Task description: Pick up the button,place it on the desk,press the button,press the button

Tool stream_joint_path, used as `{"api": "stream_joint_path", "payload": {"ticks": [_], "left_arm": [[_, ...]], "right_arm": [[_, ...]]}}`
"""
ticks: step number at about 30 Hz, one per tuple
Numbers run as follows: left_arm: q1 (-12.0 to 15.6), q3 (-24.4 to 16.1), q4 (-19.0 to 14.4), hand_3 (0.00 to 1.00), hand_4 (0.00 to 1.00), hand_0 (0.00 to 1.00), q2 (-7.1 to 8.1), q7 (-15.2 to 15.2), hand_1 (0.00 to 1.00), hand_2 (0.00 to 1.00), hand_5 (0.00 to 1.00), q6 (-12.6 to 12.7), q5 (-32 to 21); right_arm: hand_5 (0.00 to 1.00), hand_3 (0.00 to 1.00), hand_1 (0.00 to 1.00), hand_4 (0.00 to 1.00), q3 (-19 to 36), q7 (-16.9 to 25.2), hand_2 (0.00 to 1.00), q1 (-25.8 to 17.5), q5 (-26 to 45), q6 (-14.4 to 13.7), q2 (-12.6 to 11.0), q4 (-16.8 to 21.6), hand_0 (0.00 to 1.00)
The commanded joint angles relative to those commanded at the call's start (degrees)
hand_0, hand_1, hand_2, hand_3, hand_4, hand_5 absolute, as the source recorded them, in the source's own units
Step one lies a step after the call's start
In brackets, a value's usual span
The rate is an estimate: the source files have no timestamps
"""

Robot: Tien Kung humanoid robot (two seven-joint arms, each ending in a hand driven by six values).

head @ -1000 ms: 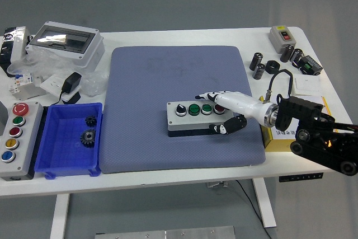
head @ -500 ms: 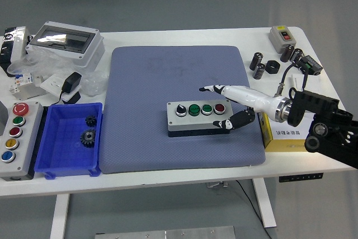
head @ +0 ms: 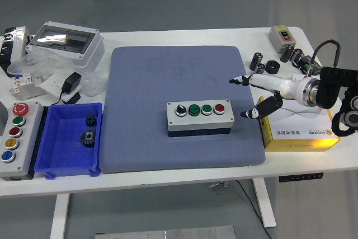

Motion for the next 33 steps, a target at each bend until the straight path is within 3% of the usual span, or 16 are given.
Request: {"api": "stream_joint_path", "payload": {"ticks": [1, 2, 7, 8, 13, 14, 19, 20, 33], "left_arm": [[0.0, 0.0, 0.0, 0.592, 0.607, 0.666, 0.03, 0.0, 0.628, 0.554, 0.192, 0.0, 0.0], [0.0, 0.0, 0.0, 0.591, 0.603, 0.667, 0.05, 0.1, 0.629, 0.554, 0.186, 0.0, 0.0], [0.1, -0.1, -0.1, 0.591, 0.603, 0.667, 0.17, 0.2, 0.629, 0.554, 0.186, -0.1, 0.3], [0.1, -0.1, -0.1, 0.592, 0.602, 0.666, 0.18, 0.2, 0.629, 0.554, 0.184, -0.1, 0.4], [0.1, -0.3, -0.1, 0.592, 0.602, 0.666, 0.21, 0.3, 0.629, 0.554, 0.184, -0.1, 0.8], [0.1, -0.4, -0.1, 0.591, 0.602, 0.666, 0.19, 0.3, 0.628, 0.553, 0.185, -0.2, 0.8], [0.0, -0.4, -0.1, 0.591, 0.602, 0.666, 0.09, 0.3, 0.628, 0.553, 0.185, -0.2, 0.9], [0.0, -0.4, -0.1, 0.590, 0.602, 0.666, 0.05, 0.3, 0.628, 0.553, 0.184, -0.2, 0.9], [0.3, 0.0, -0.1, 0.591, 0.605, 0.666, -0.42, 0.2, 0.629, 0.553, 0.186, 0.1, 0.0]], "right_arm": [[0.127, 0.998, 0.998, 0.721, -0.1, -1.6, 0.998, 0.4, 1.2, 1.9, 0.4, -0.2, 0.998], [0.046, 0.998, 0.911, 0.427, -0.3, -2.9, 0.993, 0.8, 2.2, 3.3, 0.7, -0.4, 0.803], [0.046, 0.998, 0.911, 0.427, -1.6, -7.9, 0.993, 2.3, 4.1, 9.5, 2.7, -1.3, 0.803], [0.002, 0.998, 0.287, 0.460, -1.8, -8.2, 0.555, 2.5, 4.2, 10.2, 3.0, -1.4, 0.160], [0.002, 0.998, 0.287, 0.460, -2.1, -8.9, 0.555, 3.3, 4.0, 11.0, 4.5, -2.0, 0.160], [0.002, 0.998, 0.164, 0.359, -2.1, -8.9, 0.345, 3.5, 3.9, 11.0, 4.8, -2.2, 0.031], [0.002, 0.998, 0.164, 0.359, -1.9, -8.8, 0.345, 3.9, 3.8, 10.8, 5.7, -3.2, 0.031], [0.002, 0.998, 0.132, 0.339, -1.9, -8.7, 0.304, 3.9, 3.8, 10.8, 5.7, -3.2, 0.009], [0.002, 0.998, 0.120, 0.308, -0.3, -8.7, 0.281, 3.9, 3.7, 11.1, 5.3, -3.1, 0.002]]}}
